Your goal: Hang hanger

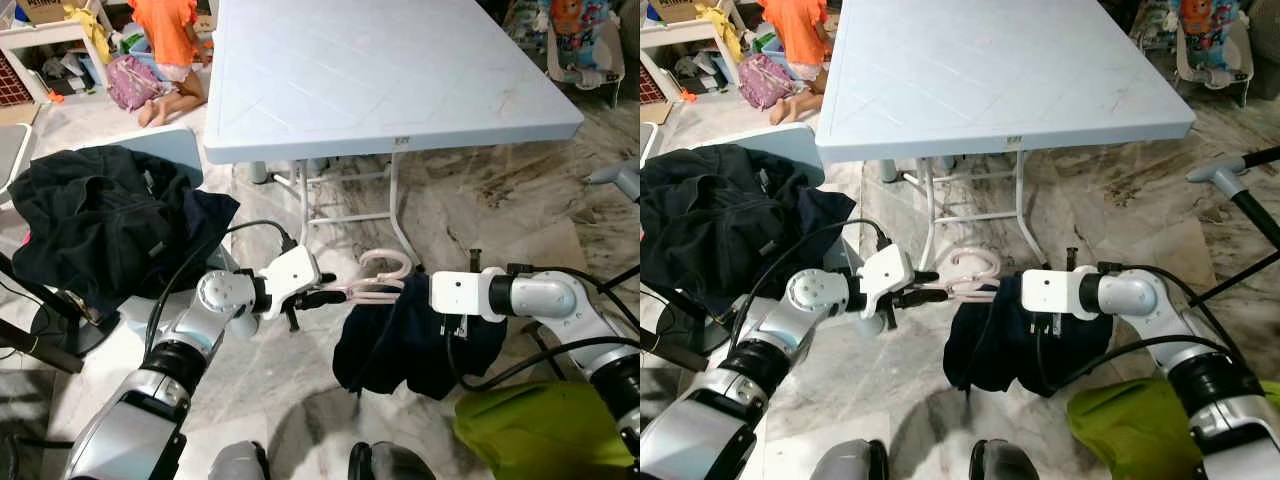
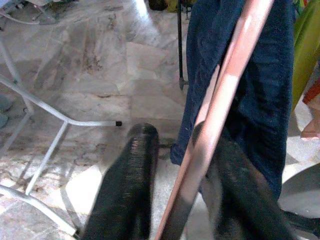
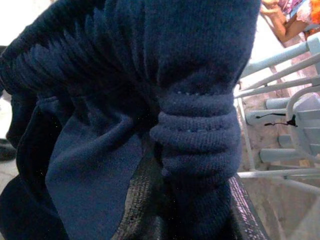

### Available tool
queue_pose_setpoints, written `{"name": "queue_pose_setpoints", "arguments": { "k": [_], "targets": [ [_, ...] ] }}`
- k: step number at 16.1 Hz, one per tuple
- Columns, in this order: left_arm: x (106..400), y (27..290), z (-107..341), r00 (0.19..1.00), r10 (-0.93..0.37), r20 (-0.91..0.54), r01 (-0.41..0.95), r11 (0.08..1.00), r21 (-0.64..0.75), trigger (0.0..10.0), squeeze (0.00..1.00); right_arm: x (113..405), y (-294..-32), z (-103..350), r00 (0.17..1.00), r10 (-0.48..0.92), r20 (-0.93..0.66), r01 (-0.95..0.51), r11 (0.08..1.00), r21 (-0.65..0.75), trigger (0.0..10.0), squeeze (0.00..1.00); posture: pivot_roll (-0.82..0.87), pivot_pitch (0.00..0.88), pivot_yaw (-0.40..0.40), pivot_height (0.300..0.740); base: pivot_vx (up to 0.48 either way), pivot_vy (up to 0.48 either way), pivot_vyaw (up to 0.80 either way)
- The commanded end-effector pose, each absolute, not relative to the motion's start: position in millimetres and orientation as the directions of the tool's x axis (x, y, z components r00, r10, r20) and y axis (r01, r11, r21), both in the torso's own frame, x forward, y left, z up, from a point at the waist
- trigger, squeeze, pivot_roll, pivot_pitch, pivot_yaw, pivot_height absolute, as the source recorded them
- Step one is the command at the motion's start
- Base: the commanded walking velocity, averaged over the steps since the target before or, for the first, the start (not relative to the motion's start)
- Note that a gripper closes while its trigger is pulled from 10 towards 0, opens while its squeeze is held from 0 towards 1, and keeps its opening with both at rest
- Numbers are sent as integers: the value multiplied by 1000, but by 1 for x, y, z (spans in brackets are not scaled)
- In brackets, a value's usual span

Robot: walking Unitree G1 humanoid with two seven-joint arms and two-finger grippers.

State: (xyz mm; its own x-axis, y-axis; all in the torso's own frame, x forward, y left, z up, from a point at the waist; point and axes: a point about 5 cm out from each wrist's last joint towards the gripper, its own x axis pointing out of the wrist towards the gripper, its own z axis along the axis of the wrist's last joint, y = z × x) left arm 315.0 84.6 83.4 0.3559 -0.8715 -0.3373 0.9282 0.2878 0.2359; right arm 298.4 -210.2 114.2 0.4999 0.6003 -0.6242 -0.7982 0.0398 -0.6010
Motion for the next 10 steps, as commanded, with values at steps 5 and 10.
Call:
{"name": "queue_pose_setpoints", "arguments": {
  "k": [5, 10],
  "targets": [
    [319, 85, 94, 324, -881, -345, 931, 232, 283, 10000, 1000, 315, -192, 132, 583, 636, -505, -690, 60, -721, 10000, 0, -107, 85, 6, 740, 0, 0, 0],
    [324, 92, 97, 334, -862, -381, 926, 223, 306, 10000, 0, 320, -189, 131, 597, 611, -519, -681, 44, -731, 10000, 0, -105, 88, 4, 740, 0, 0, 0]
  ]
}}
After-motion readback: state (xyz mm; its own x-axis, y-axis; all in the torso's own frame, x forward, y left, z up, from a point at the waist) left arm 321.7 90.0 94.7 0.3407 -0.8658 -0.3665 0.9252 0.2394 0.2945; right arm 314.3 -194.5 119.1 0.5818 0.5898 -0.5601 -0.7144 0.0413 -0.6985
